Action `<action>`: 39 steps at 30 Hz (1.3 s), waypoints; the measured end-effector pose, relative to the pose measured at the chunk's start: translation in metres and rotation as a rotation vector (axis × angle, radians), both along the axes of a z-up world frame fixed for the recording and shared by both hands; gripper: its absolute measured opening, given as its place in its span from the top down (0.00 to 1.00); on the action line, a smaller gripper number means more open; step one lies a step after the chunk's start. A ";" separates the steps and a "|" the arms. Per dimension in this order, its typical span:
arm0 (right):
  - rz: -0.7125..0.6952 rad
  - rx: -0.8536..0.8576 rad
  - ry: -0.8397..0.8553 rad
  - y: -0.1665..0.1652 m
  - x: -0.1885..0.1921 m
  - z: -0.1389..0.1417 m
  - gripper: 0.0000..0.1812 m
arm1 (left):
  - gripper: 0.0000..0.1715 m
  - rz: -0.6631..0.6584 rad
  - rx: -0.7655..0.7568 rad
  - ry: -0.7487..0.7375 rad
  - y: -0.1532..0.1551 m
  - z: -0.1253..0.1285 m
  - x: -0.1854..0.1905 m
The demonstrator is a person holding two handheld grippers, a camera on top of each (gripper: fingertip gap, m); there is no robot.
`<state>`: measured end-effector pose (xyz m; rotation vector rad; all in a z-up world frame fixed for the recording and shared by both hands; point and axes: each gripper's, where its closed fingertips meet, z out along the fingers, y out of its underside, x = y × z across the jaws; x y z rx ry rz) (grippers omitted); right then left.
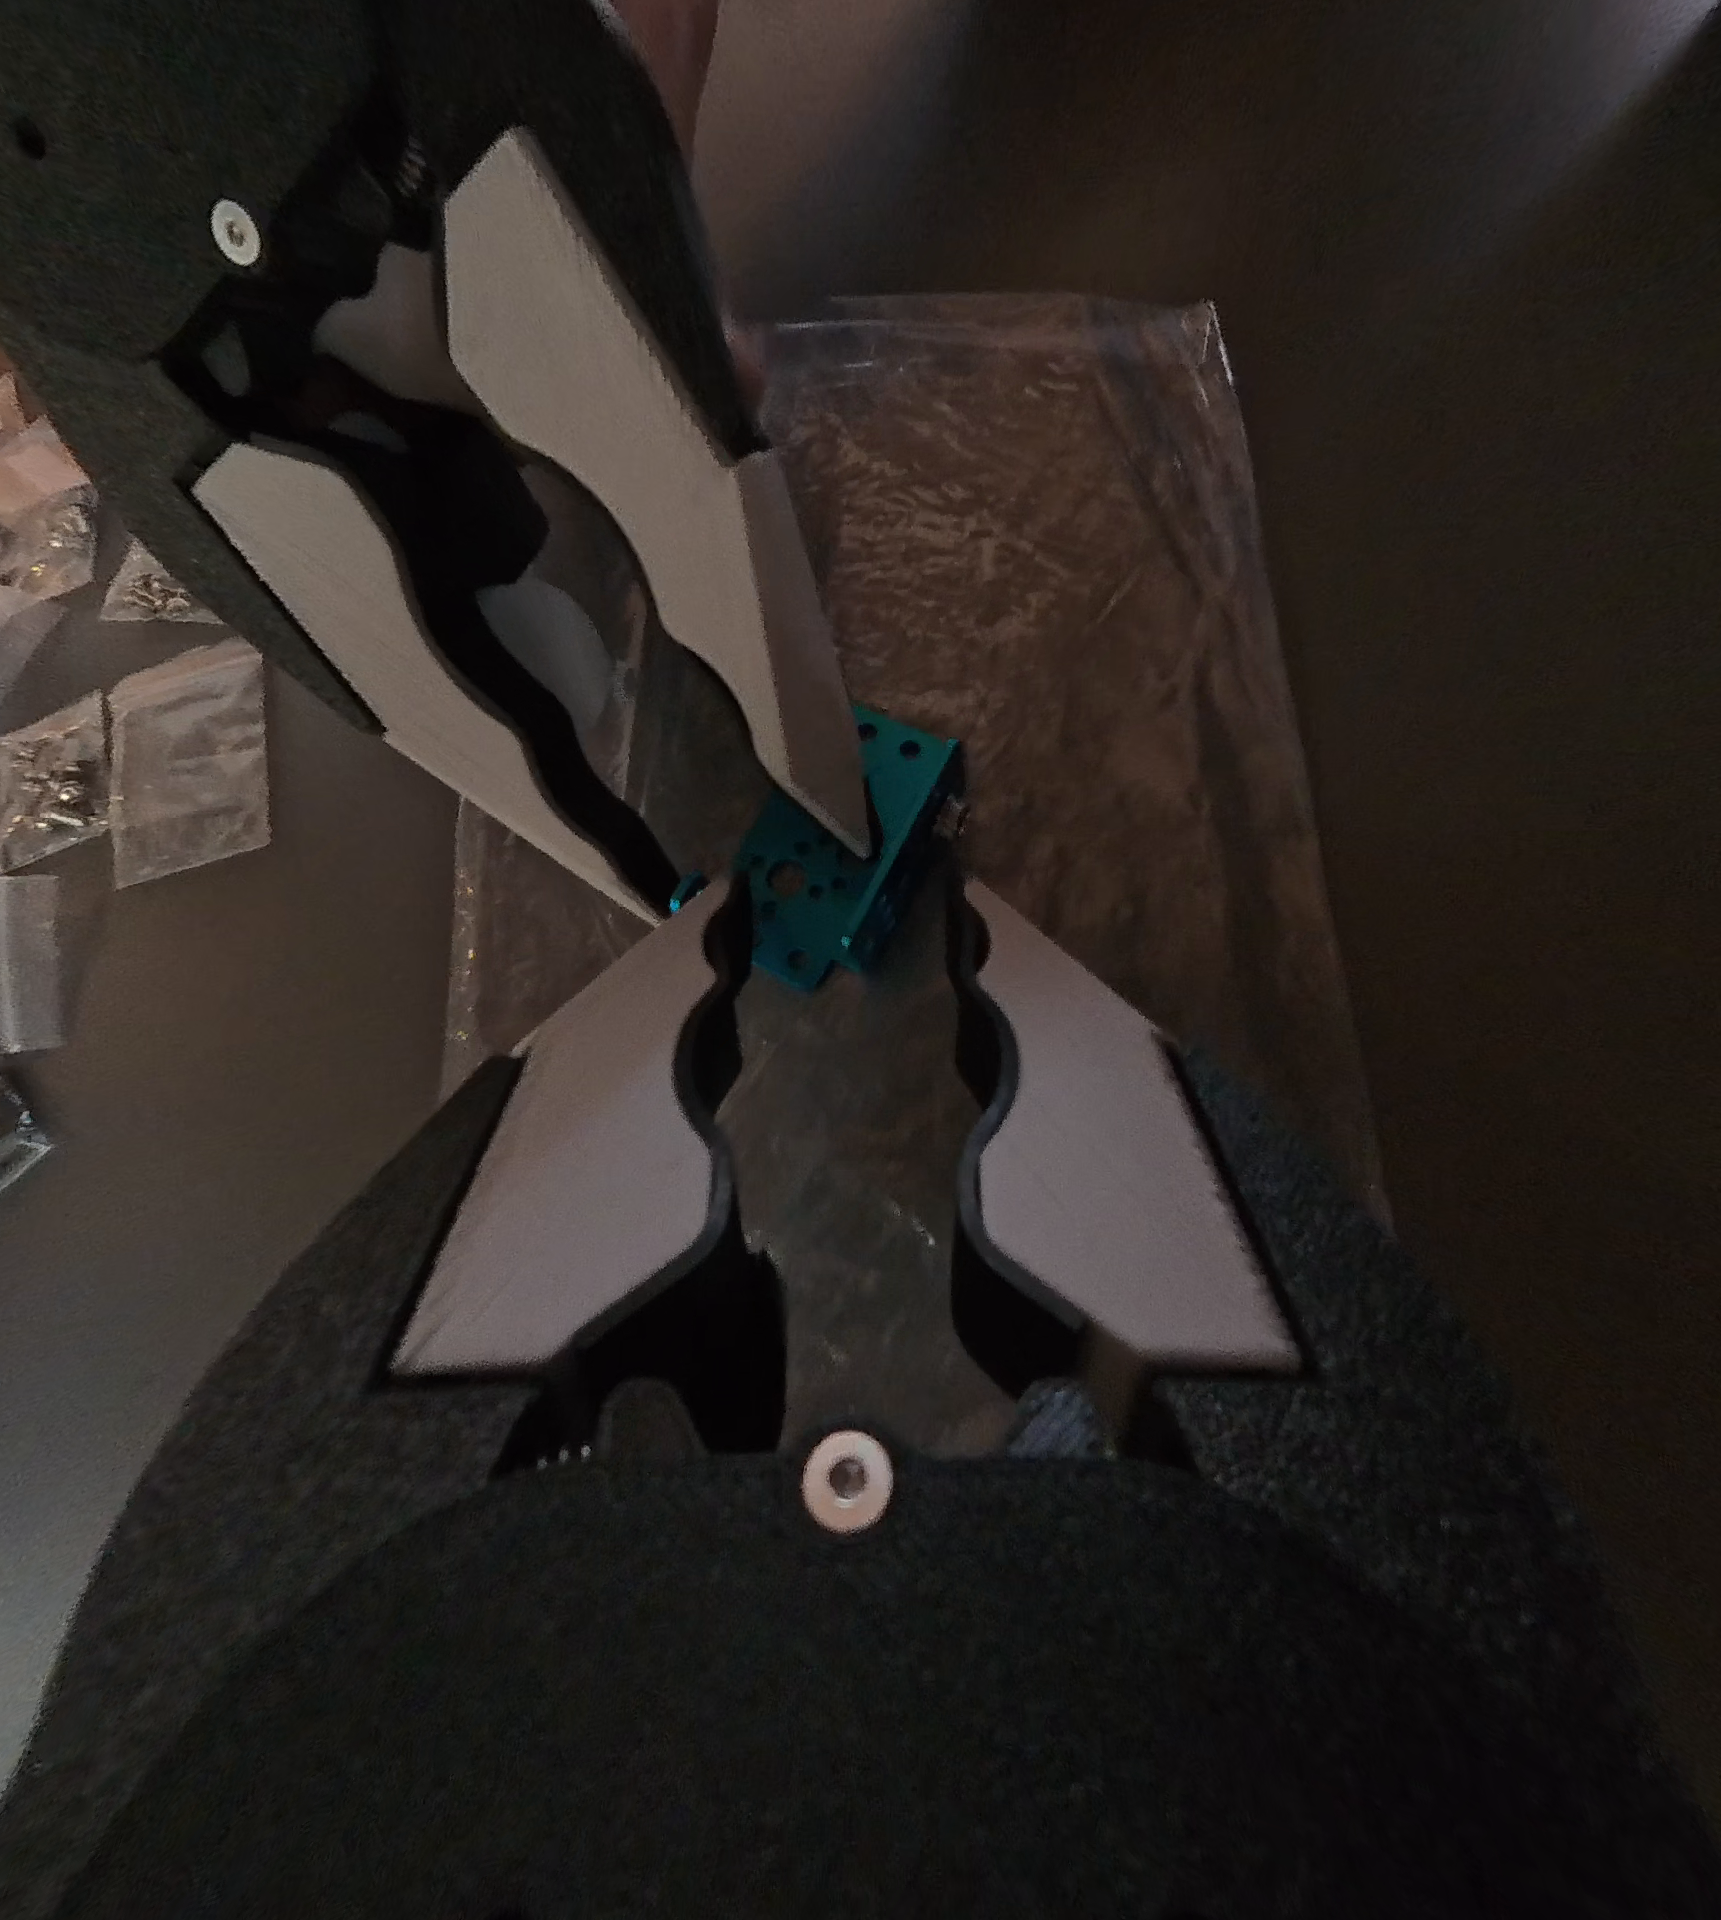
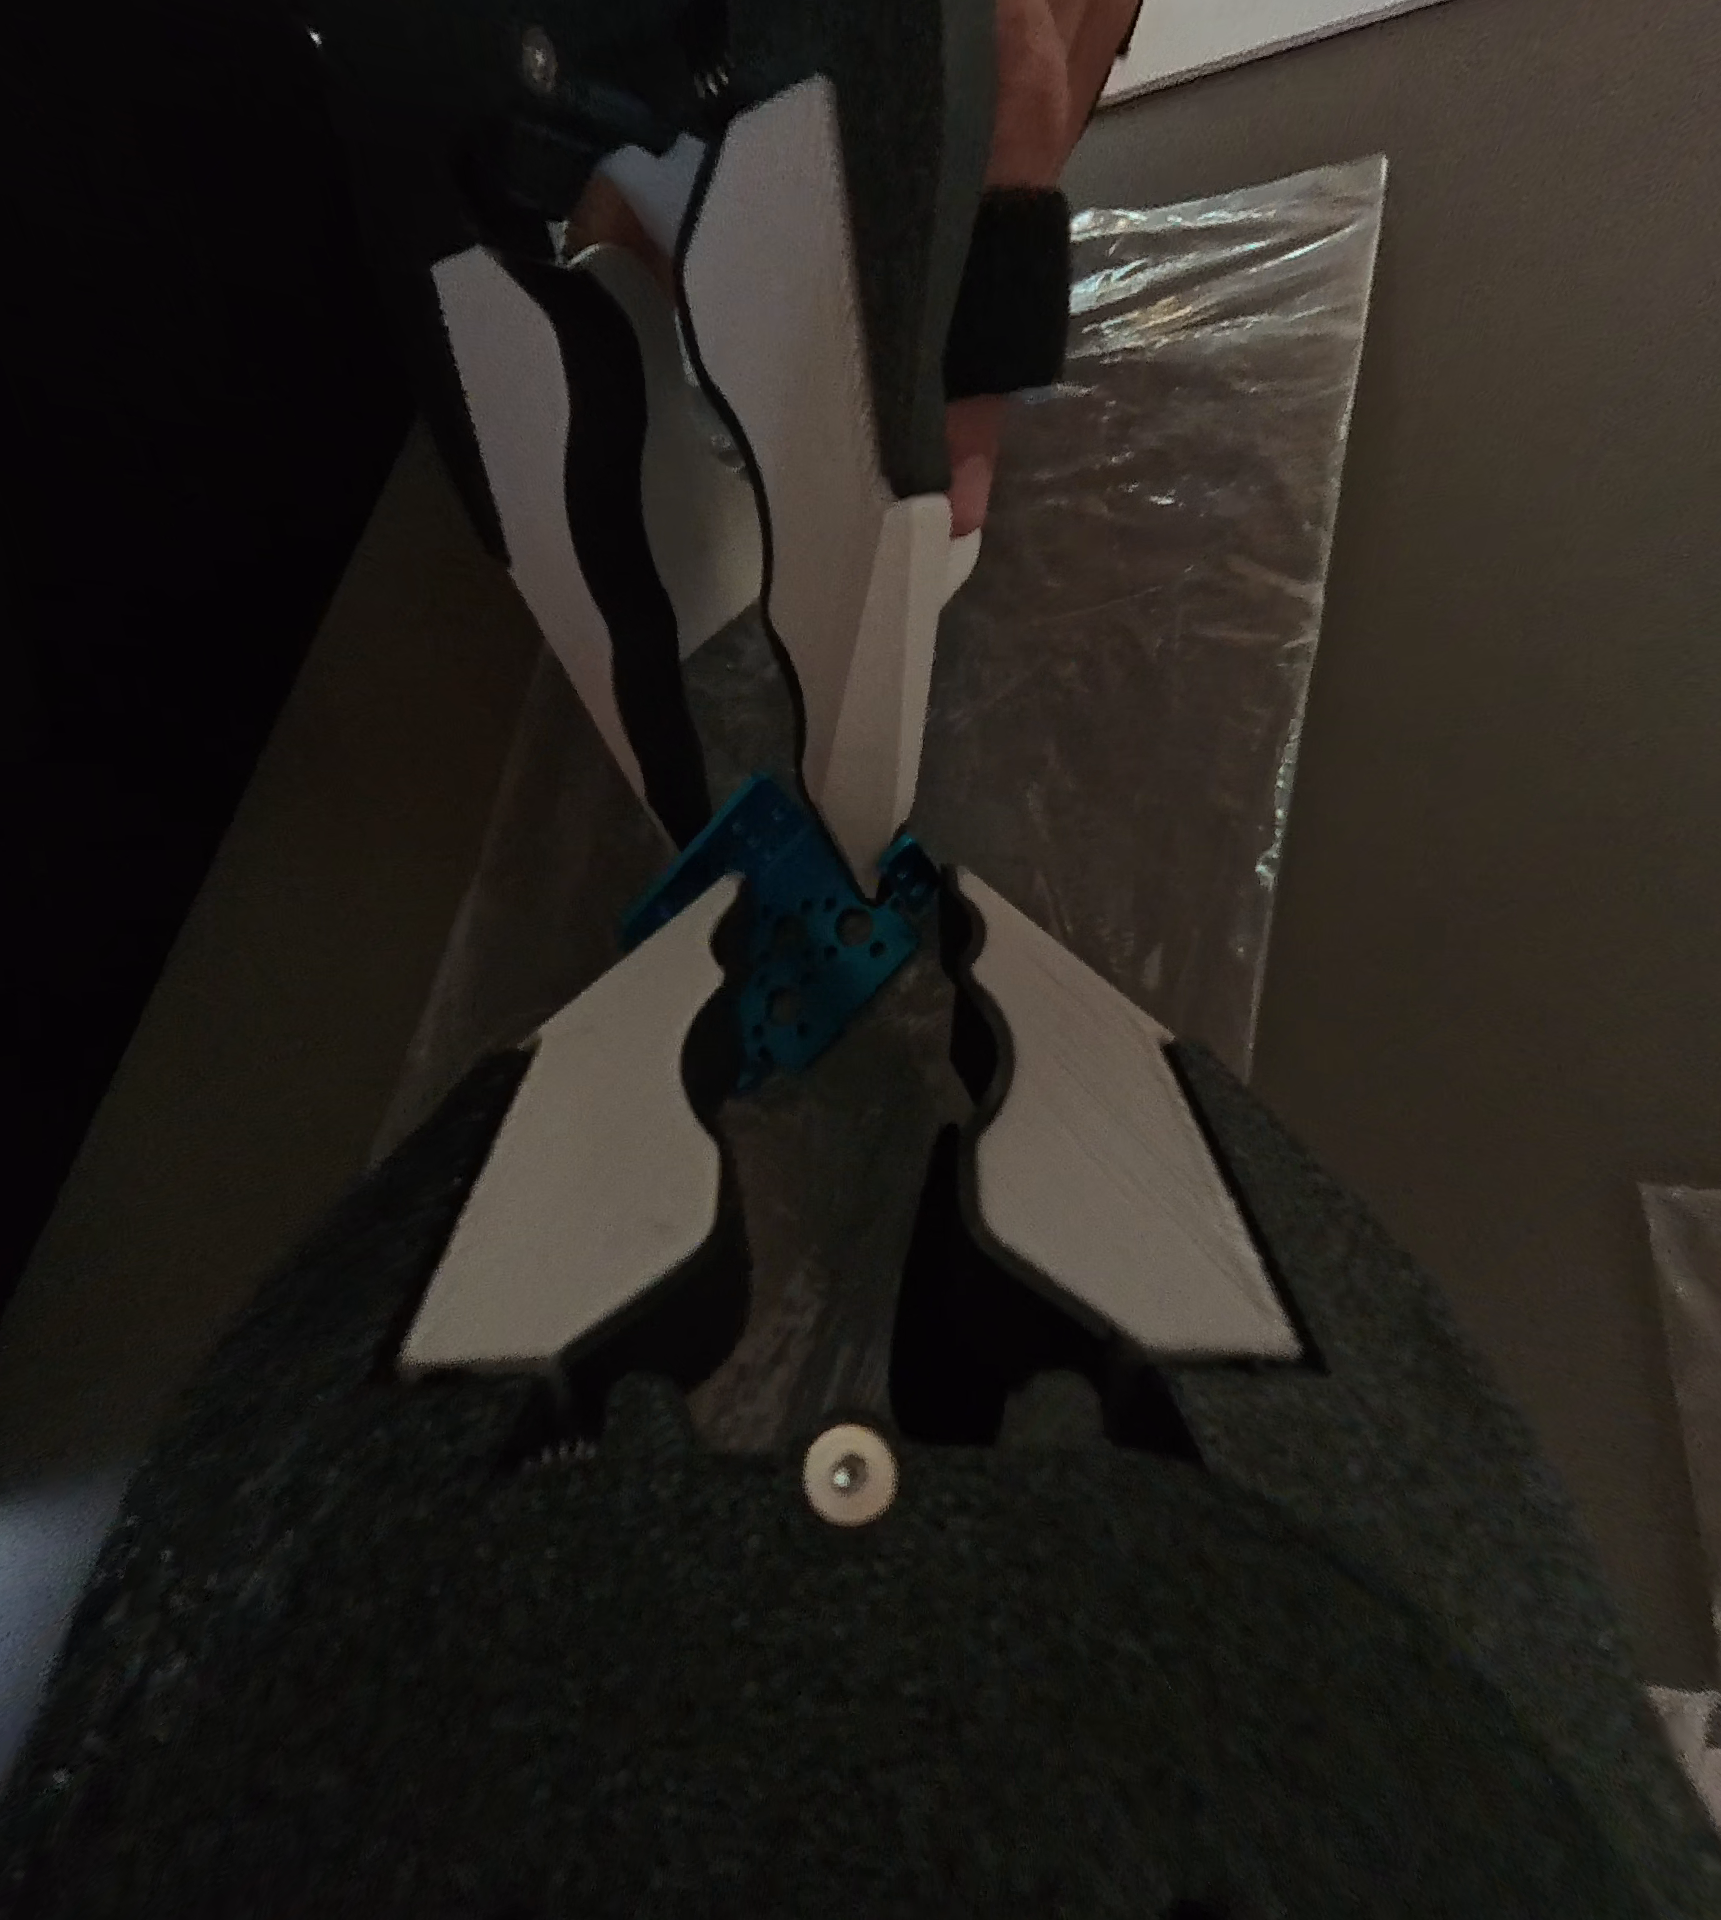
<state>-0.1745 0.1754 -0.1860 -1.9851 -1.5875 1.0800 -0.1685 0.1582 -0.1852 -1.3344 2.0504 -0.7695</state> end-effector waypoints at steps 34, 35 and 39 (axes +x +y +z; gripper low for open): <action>0.006 0.157 -0.024 -0.036 0.020 0.037 0.76 | 0.72 0.756 -0.208 -0.091 -0.016 0.009 -0.021; -0.042 0.213 -0.002 -0.030 0.021 0.041 0.77 | 0.72 0.779 -0.180 -0.102 -0.012 0.010 -0.020; -0.151 0.407 -0.052 -0.037 0.016 0.030 0.73 | 0.75 0.757 -0.190 -0.084 -0.015 0.009 -0.009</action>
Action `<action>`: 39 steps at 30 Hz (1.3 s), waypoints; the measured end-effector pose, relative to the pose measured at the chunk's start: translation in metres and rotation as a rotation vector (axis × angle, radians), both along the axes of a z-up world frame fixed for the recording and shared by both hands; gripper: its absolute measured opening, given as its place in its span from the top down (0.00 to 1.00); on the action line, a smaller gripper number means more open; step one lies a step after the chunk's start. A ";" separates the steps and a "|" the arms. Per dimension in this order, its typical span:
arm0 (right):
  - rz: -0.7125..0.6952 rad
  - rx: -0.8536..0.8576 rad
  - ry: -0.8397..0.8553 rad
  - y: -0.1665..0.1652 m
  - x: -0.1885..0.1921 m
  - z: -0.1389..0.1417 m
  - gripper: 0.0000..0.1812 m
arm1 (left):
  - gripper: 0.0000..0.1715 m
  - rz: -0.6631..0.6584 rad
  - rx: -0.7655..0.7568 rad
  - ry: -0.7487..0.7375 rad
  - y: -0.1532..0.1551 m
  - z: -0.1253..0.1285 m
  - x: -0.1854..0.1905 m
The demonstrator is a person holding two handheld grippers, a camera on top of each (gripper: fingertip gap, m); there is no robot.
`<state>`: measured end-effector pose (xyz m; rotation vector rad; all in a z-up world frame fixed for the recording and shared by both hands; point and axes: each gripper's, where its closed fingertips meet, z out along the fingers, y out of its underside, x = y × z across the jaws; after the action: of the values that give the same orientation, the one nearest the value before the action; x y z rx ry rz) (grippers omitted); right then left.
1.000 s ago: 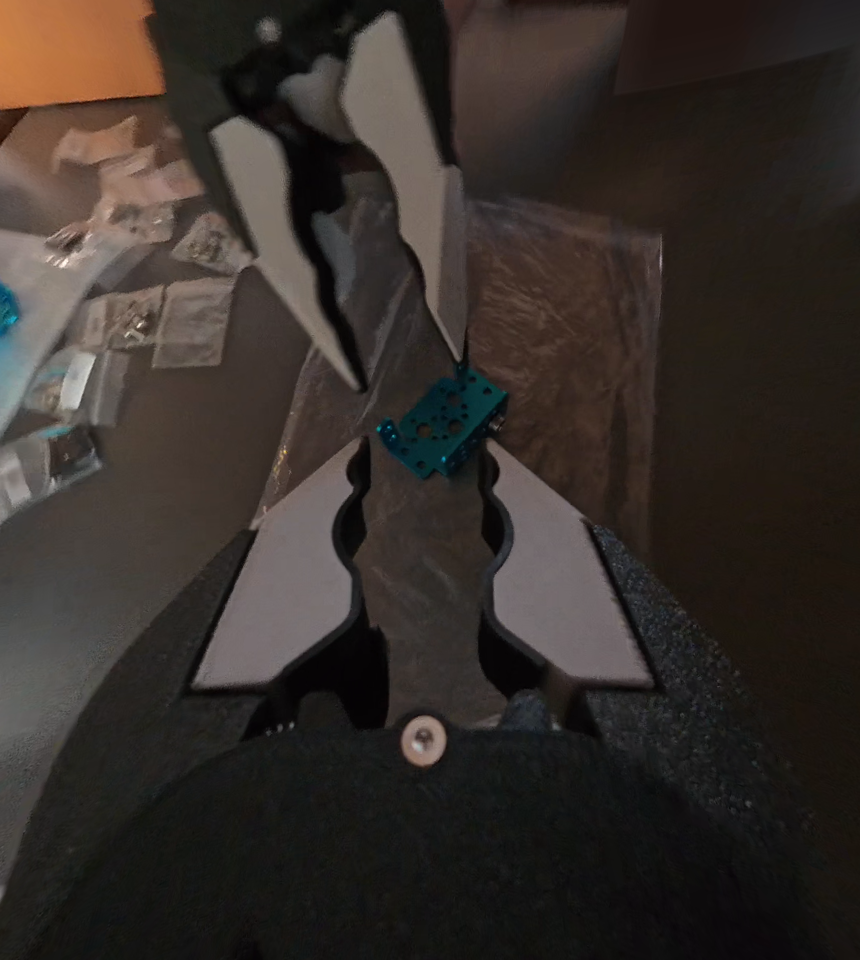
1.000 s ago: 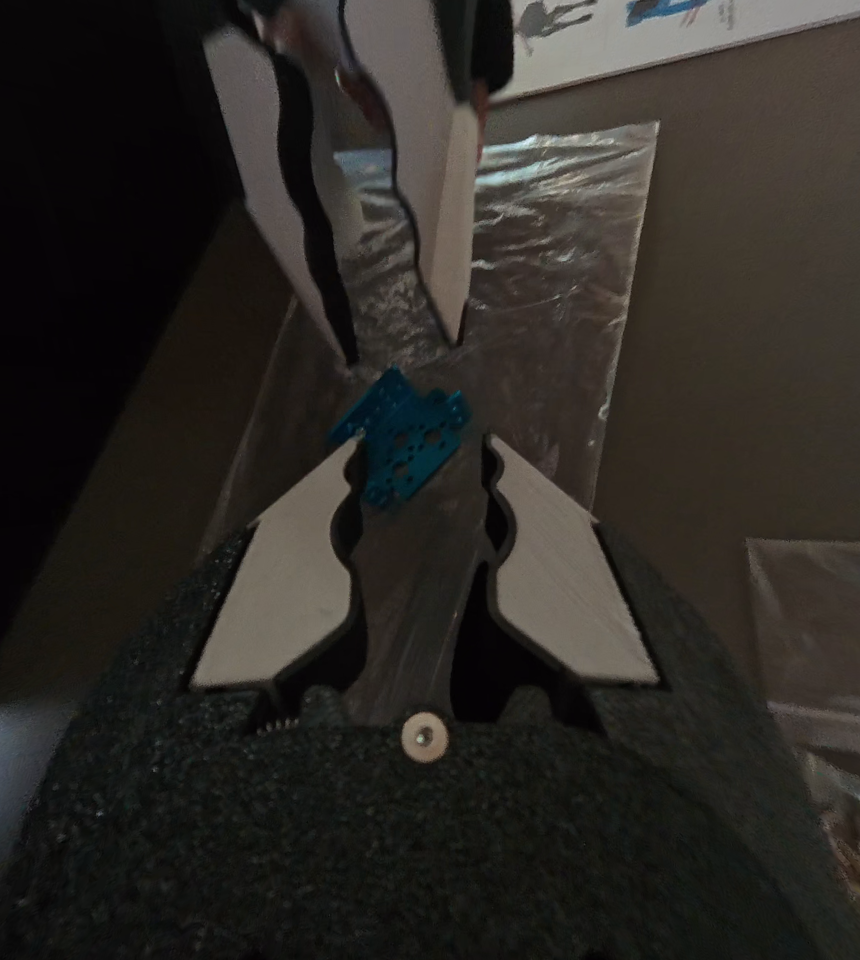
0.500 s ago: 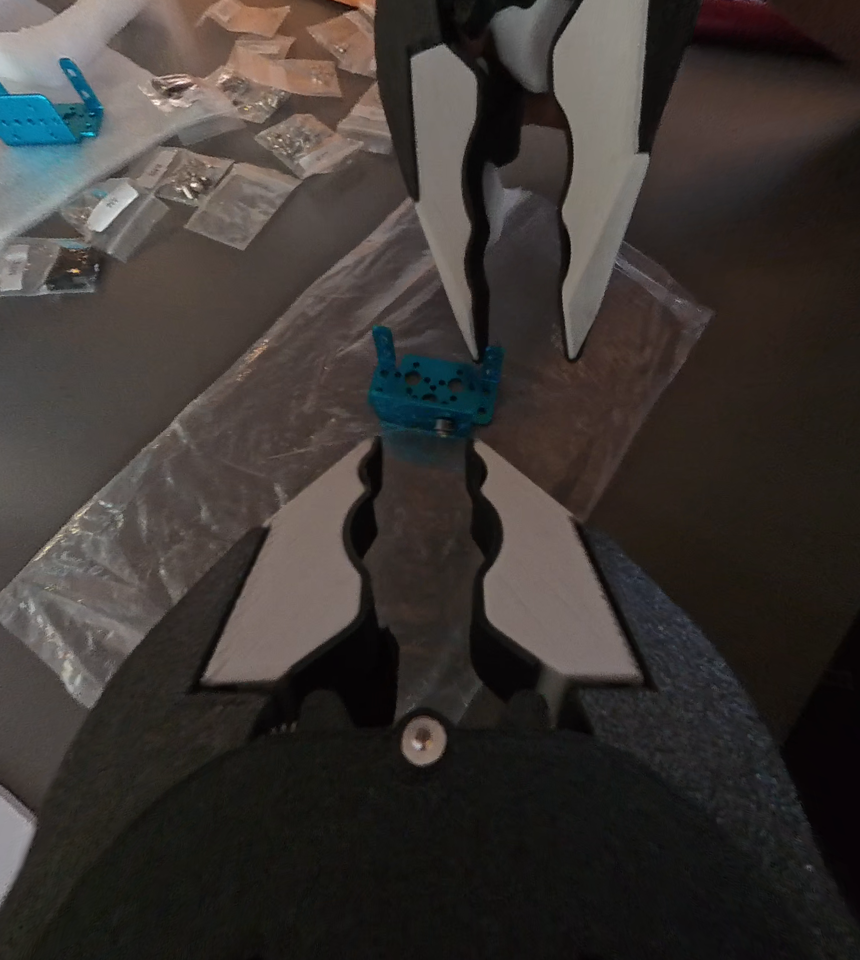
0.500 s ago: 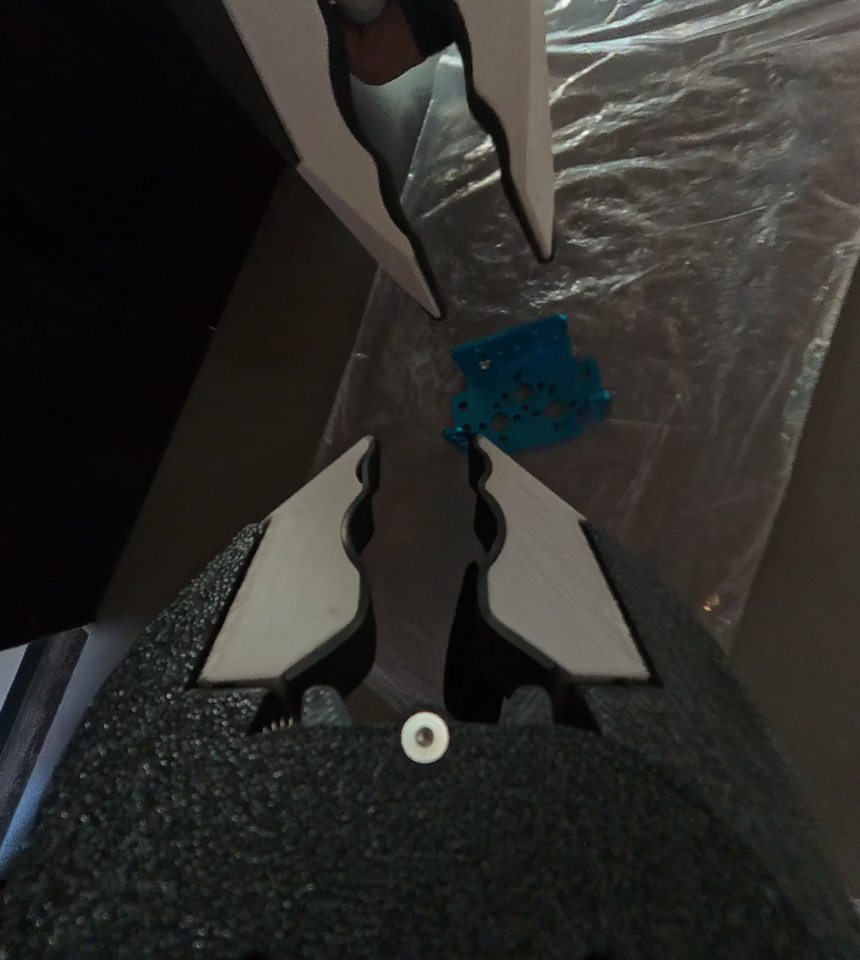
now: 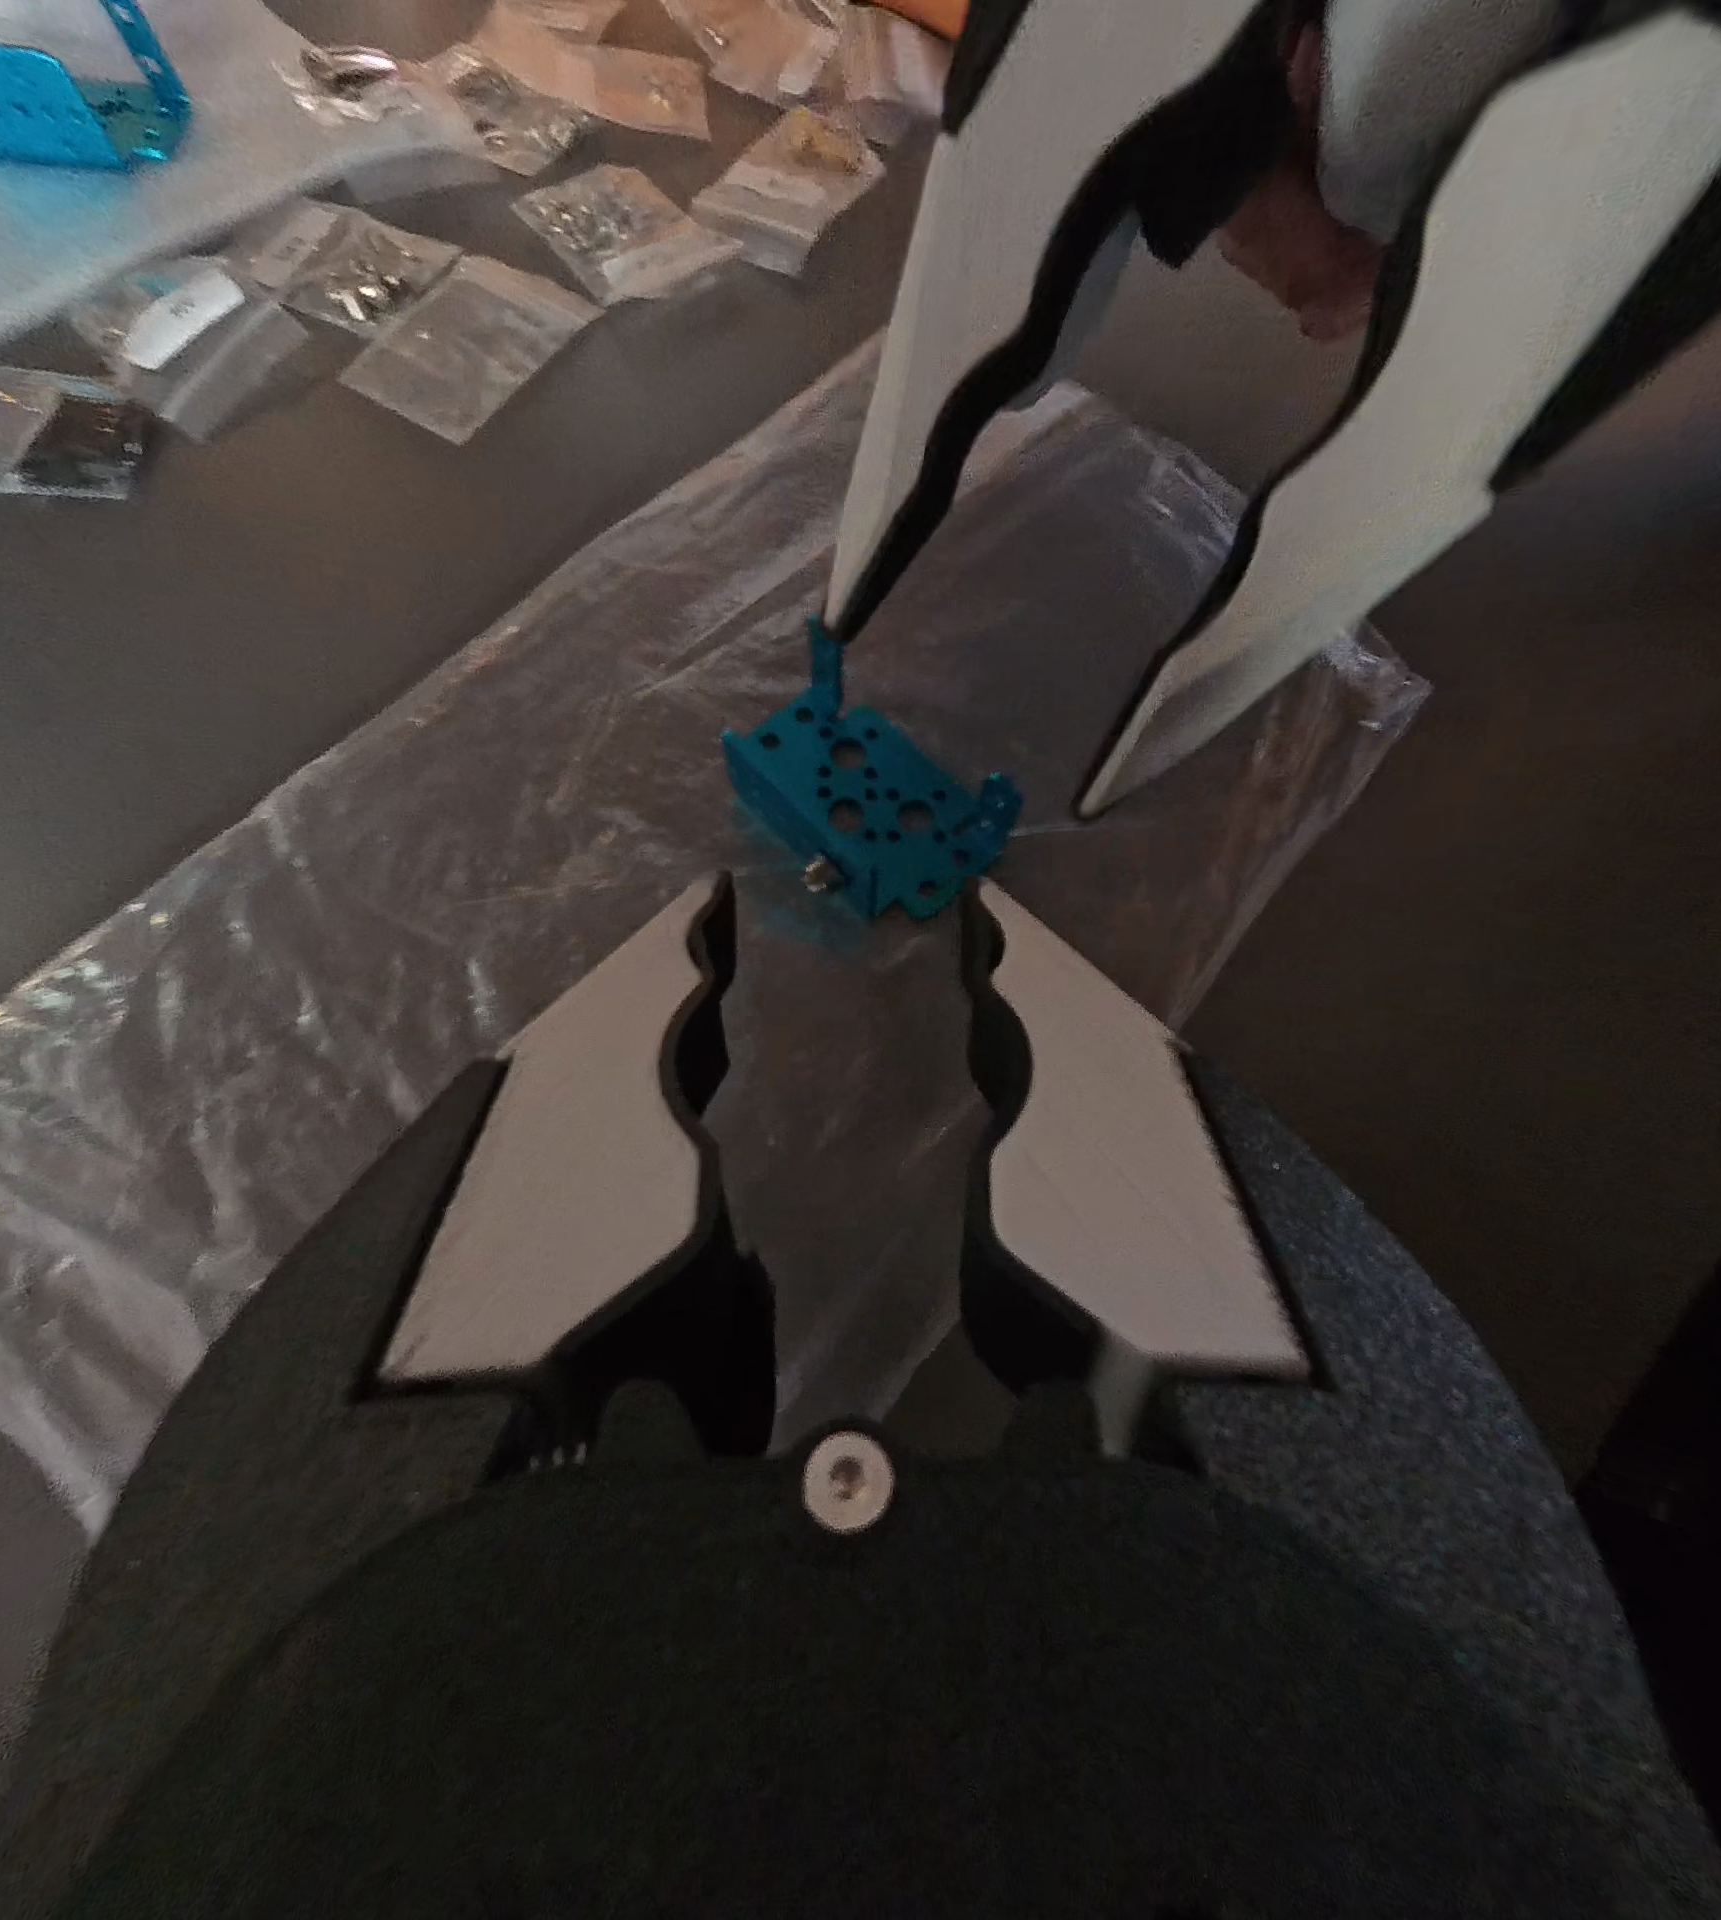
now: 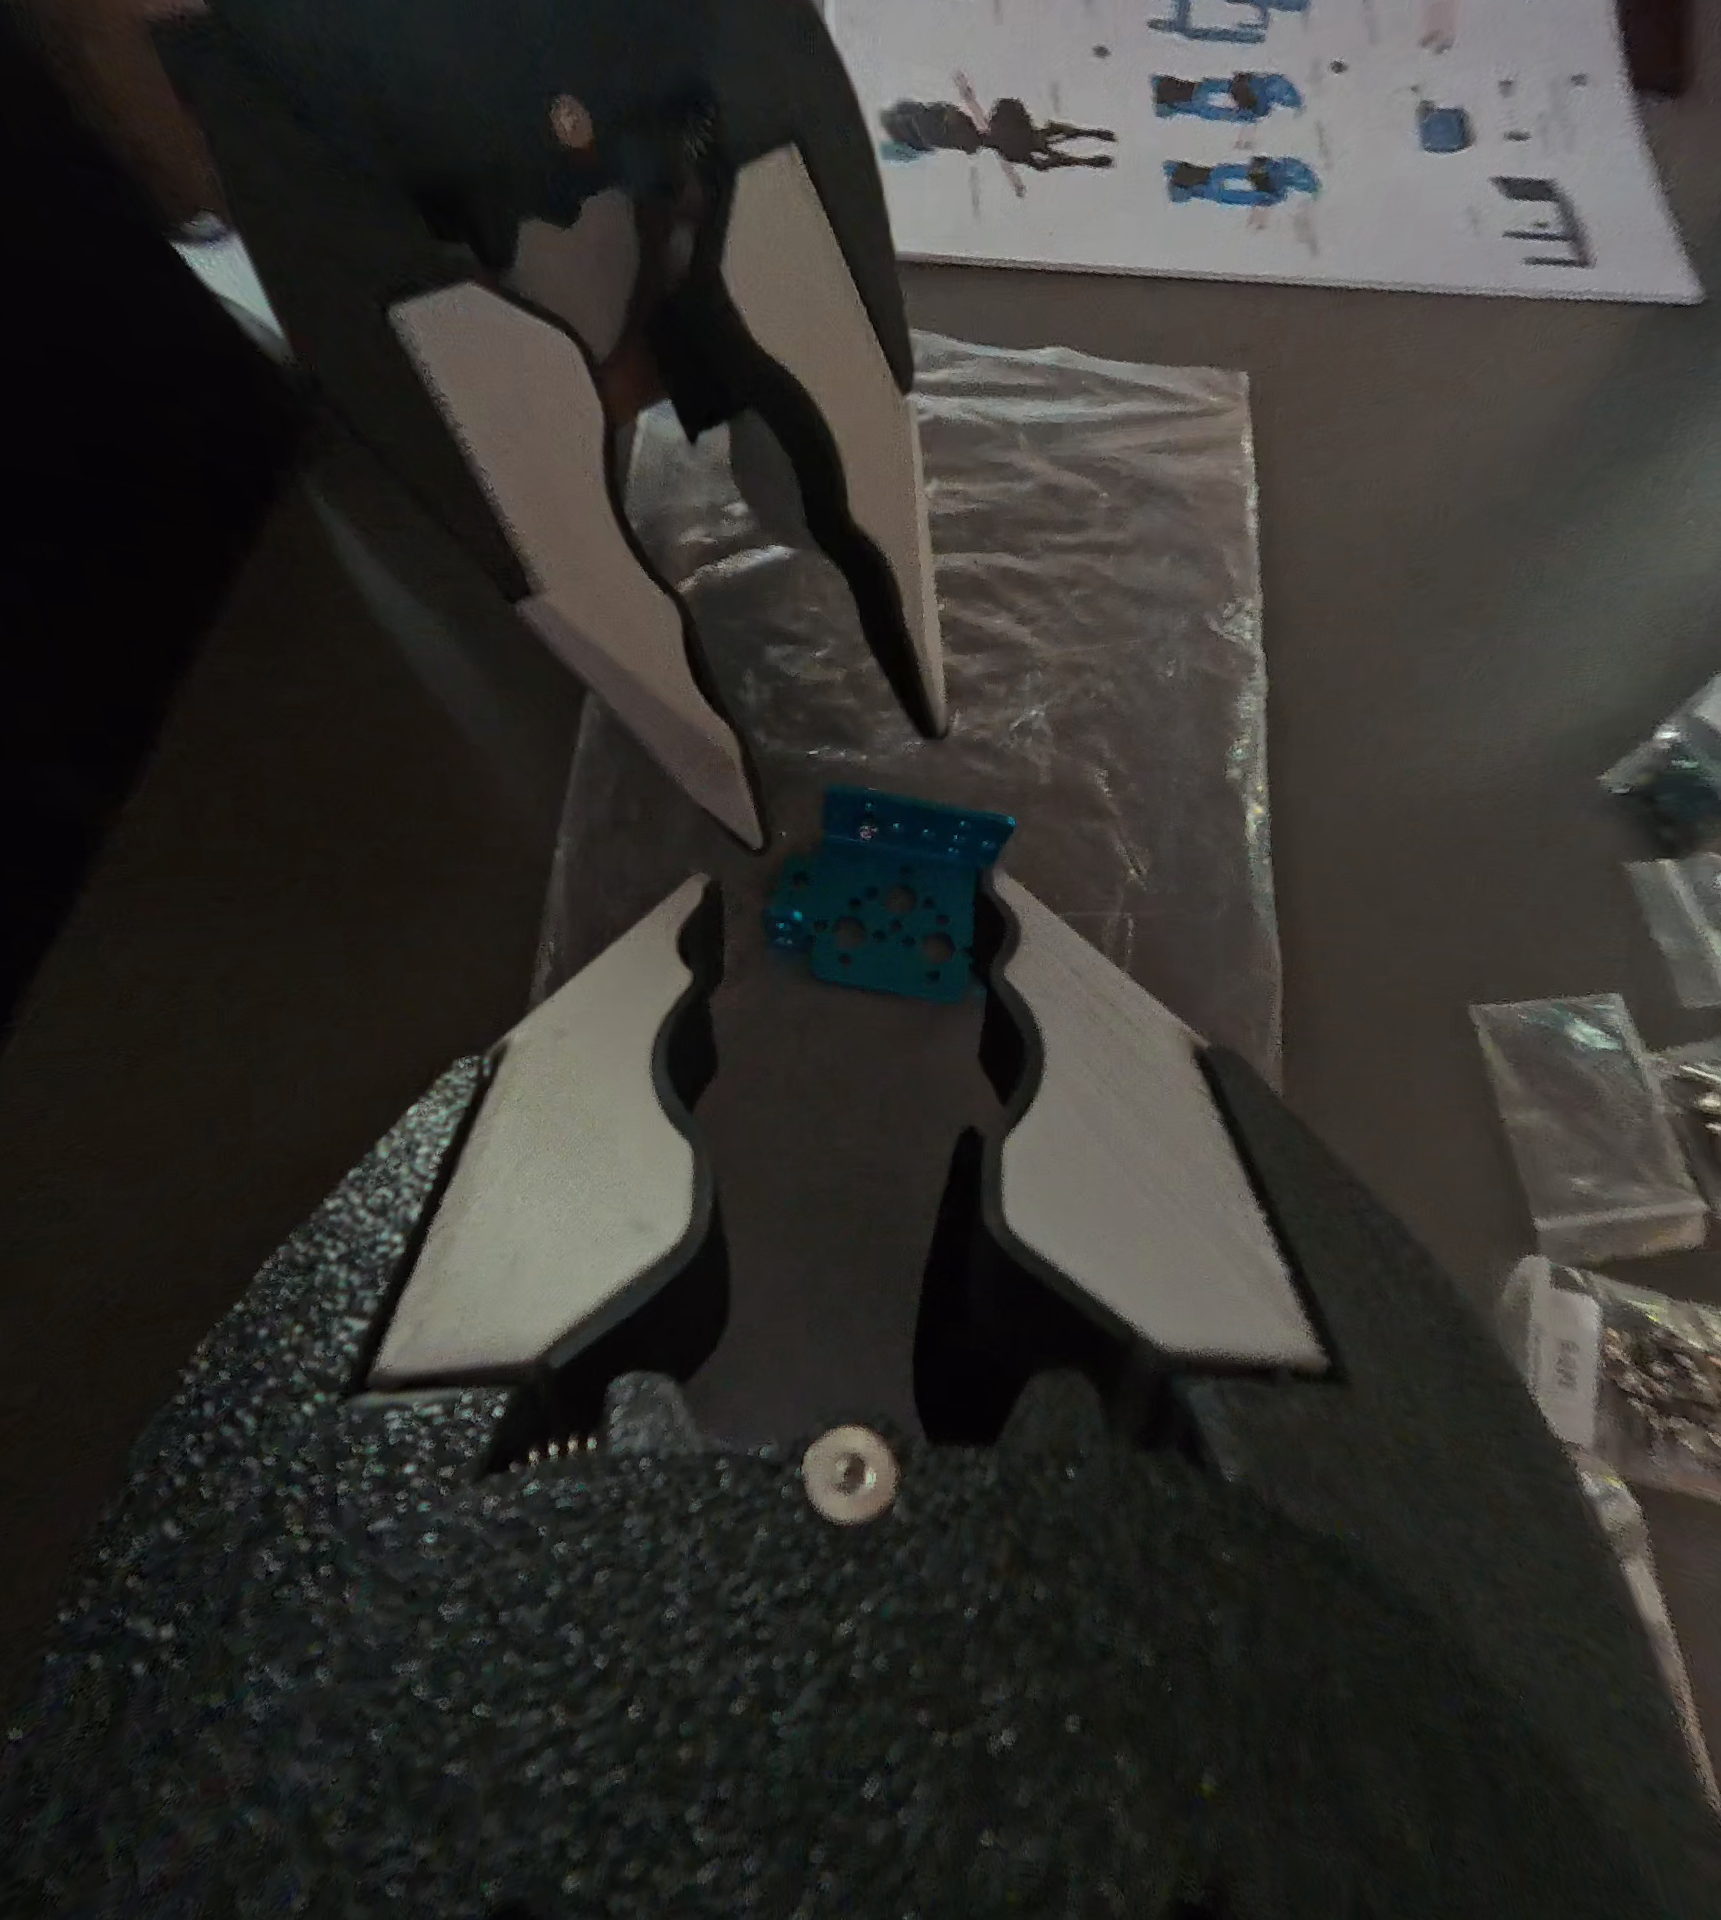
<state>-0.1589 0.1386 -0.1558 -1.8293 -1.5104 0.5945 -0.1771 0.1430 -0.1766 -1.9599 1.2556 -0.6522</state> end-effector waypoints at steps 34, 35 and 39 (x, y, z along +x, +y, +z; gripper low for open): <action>0.028 -0.042 -0.048 -0.022 -0.018 -0.026 0.66 | 0.86 -0.004 -0.052 0.000 -0.010 -0.004 0.014; 0.035 -0.043 -0.052 -0.023 -0.018 -0.027 0.66 | 0.86 -0.002 -0.048 0.004 -0.009 -0.004 0.015; 0.033 -0.042 -0.070 -0.022 -0.018 -0.032 0.67 | 0.86 0.007 -0.057 0.013 -0.007 -0.006 0.014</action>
<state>-0.1771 0.1170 -0.1873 -1.8778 -1.5873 0.5870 -0.1630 0.1364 -0.1829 -2.0169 1.2495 -0.6793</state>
